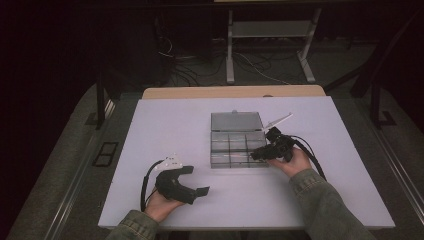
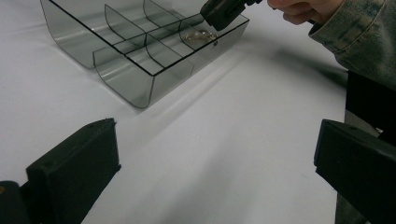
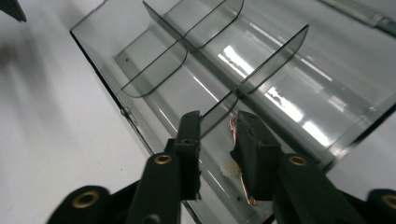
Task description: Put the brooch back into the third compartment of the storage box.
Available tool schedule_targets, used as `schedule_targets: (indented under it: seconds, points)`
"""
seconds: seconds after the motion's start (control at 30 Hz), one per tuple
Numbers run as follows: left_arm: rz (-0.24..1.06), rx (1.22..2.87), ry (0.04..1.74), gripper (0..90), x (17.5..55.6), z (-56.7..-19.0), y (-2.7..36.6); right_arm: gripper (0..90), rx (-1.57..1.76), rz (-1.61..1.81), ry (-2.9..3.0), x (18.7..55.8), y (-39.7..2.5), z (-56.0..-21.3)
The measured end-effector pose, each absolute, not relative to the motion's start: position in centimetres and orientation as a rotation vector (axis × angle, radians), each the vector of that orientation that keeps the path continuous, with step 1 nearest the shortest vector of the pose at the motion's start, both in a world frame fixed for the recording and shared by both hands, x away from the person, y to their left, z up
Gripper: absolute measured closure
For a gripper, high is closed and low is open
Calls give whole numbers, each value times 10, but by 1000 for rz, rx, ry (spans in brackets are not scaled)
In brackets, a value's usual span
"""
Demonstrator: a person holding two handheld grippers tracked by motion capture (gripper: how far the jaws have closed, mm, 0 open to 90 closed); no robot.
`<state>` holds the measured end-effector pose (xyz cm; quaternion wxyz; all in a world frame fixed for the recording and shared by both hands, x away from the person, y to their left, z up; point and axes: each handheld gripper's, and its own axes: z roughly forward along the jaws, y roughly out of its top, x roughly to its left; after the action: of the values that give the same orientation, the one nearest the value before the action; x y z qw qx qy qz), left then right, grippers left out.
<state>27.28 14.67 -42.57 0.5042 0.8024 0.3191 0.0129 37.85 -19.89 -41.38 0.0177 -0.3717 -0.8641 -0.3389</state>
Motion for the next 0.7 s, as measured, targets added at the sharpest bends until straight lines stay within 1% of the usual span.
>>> schedule_targets:
  seconds: [0.13,0.37,0.47,0.6,0.7]
  points:
    - [29,1944,752,0,273,-420,146,539,-1173,-1108,-2634,381,-202,-409]
    - [-7,1969,731,0,276,-412,144,373,-1202,-1192,-2569,385,-210,-398]
    - [-21,1966,722,0,278,-407,143,283,-1217,-1212,-2547,387,-214,-392]
    - [-32,1974,703,0,284,-400,141,196,-1240,-1247,-2521,389,-221,-387]
    - [-34,1975,692,0,289,-394,138,170,-1246,-1269,-2507,391,-228,-382]
